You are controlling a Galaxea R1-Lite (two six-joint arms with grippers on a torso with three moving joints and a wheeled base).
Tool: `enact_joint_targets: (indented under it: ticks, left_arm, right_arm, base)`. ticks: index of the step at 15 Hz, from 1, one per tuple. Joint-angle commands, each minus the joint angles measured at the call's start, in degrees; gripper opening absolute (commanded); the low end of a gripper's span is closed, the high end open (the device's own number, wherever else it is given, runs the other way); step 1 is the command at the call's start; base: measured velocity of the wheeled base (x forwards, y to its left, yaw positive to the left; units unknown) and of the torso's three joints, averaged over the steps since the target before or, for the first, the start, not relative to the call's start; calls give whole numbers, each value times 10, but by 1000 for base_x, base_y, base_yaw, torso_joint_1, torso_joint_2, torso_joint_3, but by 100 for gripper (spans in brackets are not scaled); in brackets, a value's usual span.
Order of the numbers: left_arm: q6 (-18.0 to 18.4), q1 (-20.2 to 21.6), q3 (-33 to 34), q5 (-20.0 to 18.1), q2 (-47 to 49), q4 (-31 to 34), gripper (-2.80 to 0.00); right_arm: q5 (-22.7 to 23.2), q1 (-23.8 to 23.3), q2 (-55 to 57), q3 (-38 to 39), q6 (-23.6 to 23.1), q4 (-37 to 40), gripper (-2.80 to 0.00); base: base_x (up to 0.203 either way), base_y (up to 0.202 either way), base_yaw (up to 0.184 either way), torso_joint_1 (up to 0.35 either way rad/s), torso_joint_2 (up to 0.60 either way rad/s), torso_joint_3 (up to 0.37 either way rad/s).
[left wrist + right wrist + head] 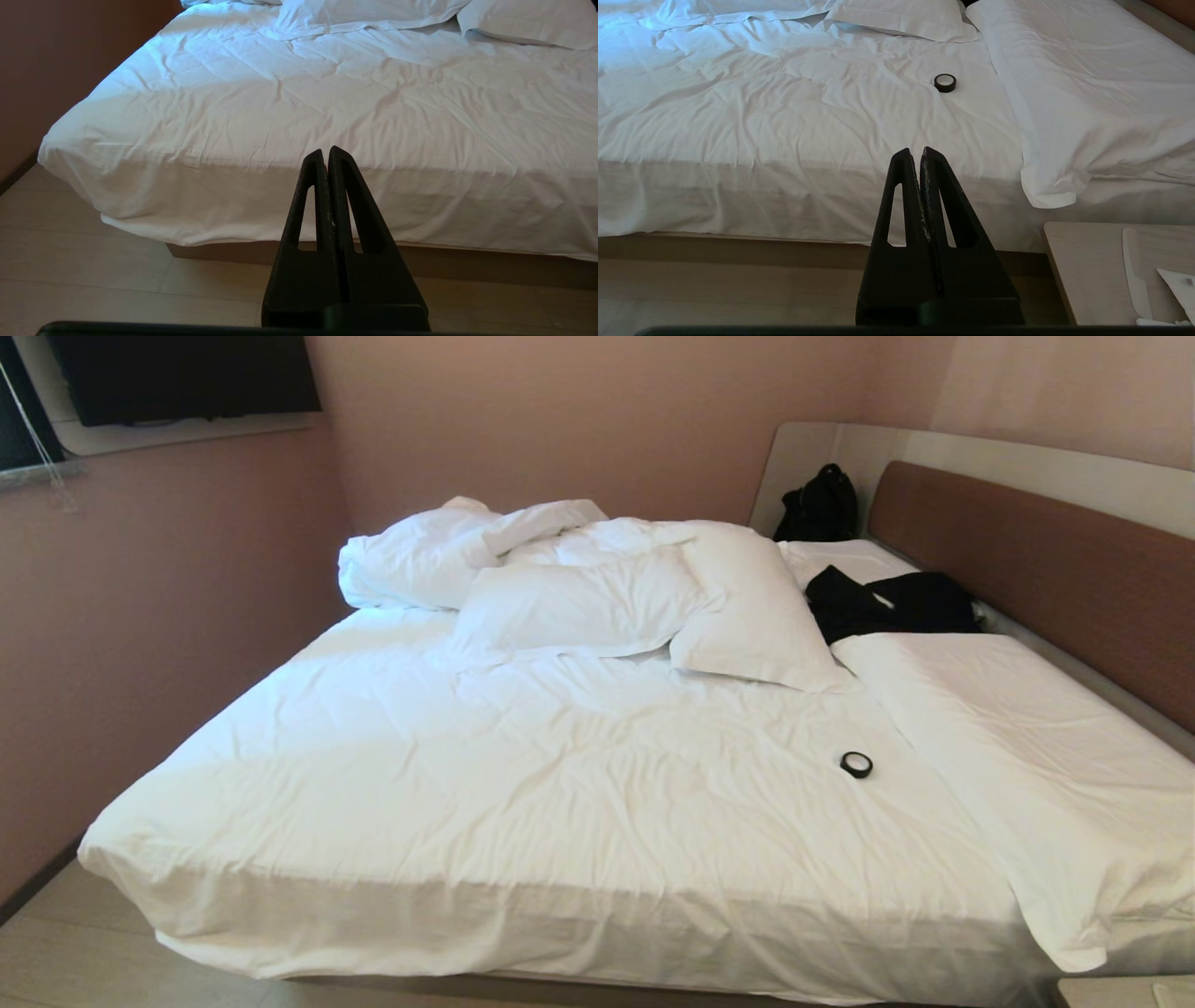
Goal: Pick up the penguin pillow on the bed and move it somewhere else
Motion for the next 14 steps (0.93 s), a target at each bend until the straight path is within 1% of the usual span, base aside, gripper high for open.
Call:
enact_joint_targets:
  ticks: [1,5,14]
  left_arm:
    - [-1,0,1,0,0,0,-280]
    - [-1,0,1,0,0,0,-280]
    - [-1,0,1,0,0,0,-280]
  right_arm:
    - [0,0,0,0,0,0,-280]
    - [-4,0,0,4,2,-12,-280]
    - [-3,0,0,4,1,-13,-280]
  base:
    - [0,0,0,0,0,0]
    - [0,0,0,0,0,0]
    - [0,0,0,0,0,0]
